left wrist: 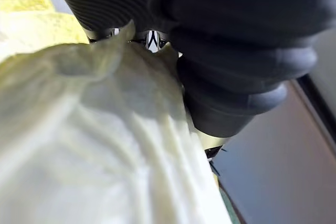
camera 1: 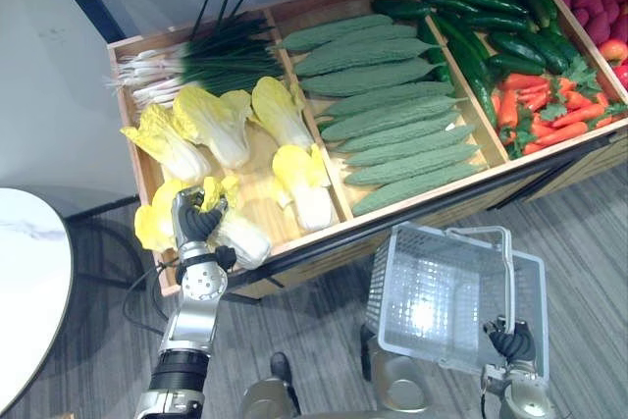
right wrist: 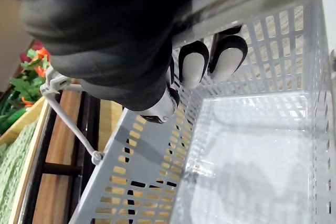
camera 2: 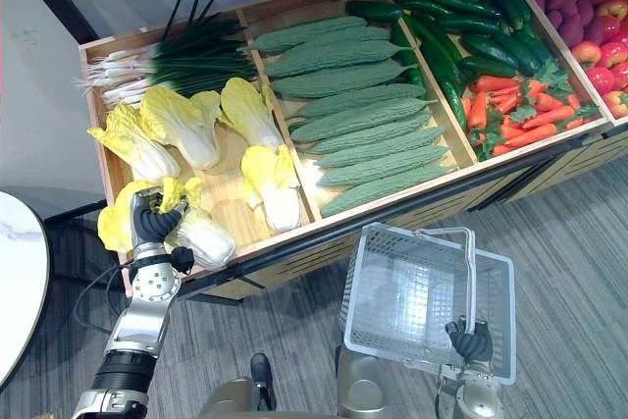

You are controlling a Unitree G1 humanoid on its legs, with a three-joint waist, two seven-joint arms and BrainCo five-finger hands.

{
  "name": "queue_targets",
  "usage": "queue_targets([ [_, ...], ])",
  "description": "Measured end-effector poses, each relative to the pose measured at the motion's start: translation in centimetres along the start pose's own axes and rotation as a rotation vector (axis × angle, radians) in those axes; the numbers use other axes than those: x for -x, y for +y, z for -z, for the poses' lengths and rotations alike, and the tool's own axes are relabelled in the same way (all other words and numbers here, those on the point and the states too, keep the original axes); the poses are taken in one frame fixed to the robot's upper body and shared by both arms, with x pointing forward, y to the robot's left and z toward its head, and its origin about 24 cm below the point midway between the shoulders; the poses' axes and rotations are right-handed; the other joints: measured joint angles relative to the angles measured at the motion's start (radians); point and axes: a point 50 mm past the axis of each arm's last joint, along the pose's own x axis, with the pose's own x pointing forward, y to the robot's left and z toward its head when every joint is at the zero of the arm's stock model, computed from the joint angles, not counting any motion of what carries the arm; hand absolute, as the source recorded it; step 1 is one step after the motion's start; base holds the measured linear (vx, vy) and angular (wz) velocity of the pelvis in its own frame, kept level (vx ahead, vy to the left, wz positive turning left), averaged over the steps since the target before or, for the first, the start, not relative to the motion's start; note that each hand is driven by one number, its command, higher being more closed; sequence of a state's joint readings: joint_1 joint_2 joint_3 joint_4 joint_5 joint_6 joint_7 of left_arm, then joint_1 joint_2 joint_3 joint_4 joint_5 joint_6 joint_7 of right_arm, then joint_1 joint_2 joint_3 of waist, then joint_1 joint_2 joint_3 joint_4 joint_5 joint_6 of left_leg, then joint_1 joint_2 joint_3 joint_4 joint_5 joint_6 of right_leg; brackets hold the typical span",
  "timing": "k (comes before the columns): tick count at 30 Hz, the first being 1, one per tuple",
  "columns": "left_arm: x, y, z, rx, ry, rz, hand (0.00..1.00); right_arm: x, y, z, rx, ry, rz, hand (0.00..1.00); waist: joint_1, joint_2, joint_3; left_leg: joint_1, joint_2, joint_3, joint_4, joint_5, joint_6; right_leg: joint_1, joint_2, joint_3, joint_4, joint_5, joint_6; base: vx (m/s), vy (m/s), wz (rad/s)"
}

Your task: Pick vegetable in the basket

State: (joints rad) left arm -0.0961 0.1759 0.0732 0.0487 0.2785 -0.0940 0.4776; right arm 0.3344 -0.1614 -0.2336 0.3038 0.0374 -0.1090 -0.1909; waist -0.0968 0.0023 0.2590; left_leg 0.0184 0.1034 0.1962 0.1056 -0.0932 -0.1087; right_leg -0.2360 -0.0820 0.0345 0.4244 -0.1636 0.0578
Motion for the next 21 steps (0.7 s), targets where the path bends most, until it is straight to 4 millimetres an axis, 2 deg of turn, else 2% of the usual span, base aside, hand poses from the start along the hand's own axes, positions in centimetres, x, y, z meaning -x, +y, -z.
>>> queue_targets([
  [5,0.8,0.5,-1.2,0.065,-0.036,-0.04,1.0,0.1,0.5,0.1,-0.007,0.004,-0.006,1.0,0.002,0.0,-0.004,0.019,0.004,0.021,-0.002,-0.002,0.0,0.004,0.012,0.024,-0.005,0.005,0.001,-0.03,-0.011,-0.15],
  [8,1.6,0.8,-2.4,0.191,-0.054,-0.075,1.0,0.2,0.9,-0.3,-0.023,-0.009,-0.009,1.0,0.01,0.001,-0.014,0.034,0.01,0.067,0.006,-0.015,0.0,-0.006,0.032,0.07,-0.004,0.015,0.004,-0.03,0.004,-0.5],
  [12,2.1,0.5,-4.9,0.381,-0.109,-0.089,1.0,1.1,1.3,-2.1,-0.065,-0.088,-0.005,1.0,0.019,0.001,-0.02,0.03,0.04,0.175,0.093,-0.076,-0.003,-0.042,0.085,0.166,-0.006,0.047,0.008,-0.02,0.022,-0.92],
  [13,2.4,0.1,-5.6,0.435,-0.124,-0.069,1.0,1.4,1.3,-3.3,-0.082,-0.138,-0.002,1.0,0.02,0.0,-0.02,0.031,0.058,0.235,0.134,-0.108,-0.003,-0.057,0.114,0.216,-0.01,0.064,0.01,-0.03,0.03,-1.14],
  [14,2.5,-0.1,-5.9,0.448,-0.13,-0.058,1.0,1.5,1.4,-3.8,-0.09,-0.161,-0.001,1.0,0.019,0.0,-0.02,0.032,0.067,0.262,0.151,-0.118,-0.001,-0.066,0.121,0.222,-0.017,0.069,0.012,-0.1,0.066,-1.4],
  [16,2.9,-0.7,-6.4,0.483,-0.142,-0.024,1.0,1.6,1.8,-5.4,-0.106,-0.226,0.003,1.0,0.017,0.0,-0.021,0.046,0.093,0.355,0.165,-0.134,0.003,-0.085,0.088,0.13,-0.049,0.061,-0.017,-0.06,0.077,-1.3],
  [18,3.4,-1.3,-6.3,0.488,-0.132,0.019,1.0,1.3,2.7,-6.7,-0.123,-0.273,-0.015,1.0,0.012,-0.017,-0.026,0.095,0.104,0.468,0.153,-0.14,0.002,-0.105,-0.01,-0.101,-0.064,0.083,-0.053,0.01,0.039,-1.61],
  [19,3.5,-1.4,-6.2,0.486,-0.124,0.025,1.0,1.0,3.2,-7.4,-0.123,-0.299,-0.029,1.0,0.002,-0.02,-0.028,0.117,0.112,0.516,0.149,-0.143,0.006,-0.101,-0.057,-0.247,-0.076,0.09,-0.101,0.02,0.004,-1.41],
  [20,3.6,-1.4,-6.2,0.49,-0.122,0.028,1.0,0.8,3.4,-7.9,-0.125,-0.314,-0.034,1.0,0.002,-0.018,-0.029,0.126,0.118,0.542,0.146,-0.143,0.006,-0.099,-0.075,-0.316,-0.08,0.091,-0.121,0.05,-0.025,-1.69],
  [21,3.6,-1.5,-6.2,0.495,-0.123,0.036,1.0,0.5,3.9,-8.8,-0.127,-0.345,-0.048,1.0,0.004,-0.017,-0.029,0.147,0.126,0.587,0.136,-0.144,0.007,-0.098,-0.108,-0.437,-0.069,0.092,-0.139,0.09,-0.085,-1.83],
])
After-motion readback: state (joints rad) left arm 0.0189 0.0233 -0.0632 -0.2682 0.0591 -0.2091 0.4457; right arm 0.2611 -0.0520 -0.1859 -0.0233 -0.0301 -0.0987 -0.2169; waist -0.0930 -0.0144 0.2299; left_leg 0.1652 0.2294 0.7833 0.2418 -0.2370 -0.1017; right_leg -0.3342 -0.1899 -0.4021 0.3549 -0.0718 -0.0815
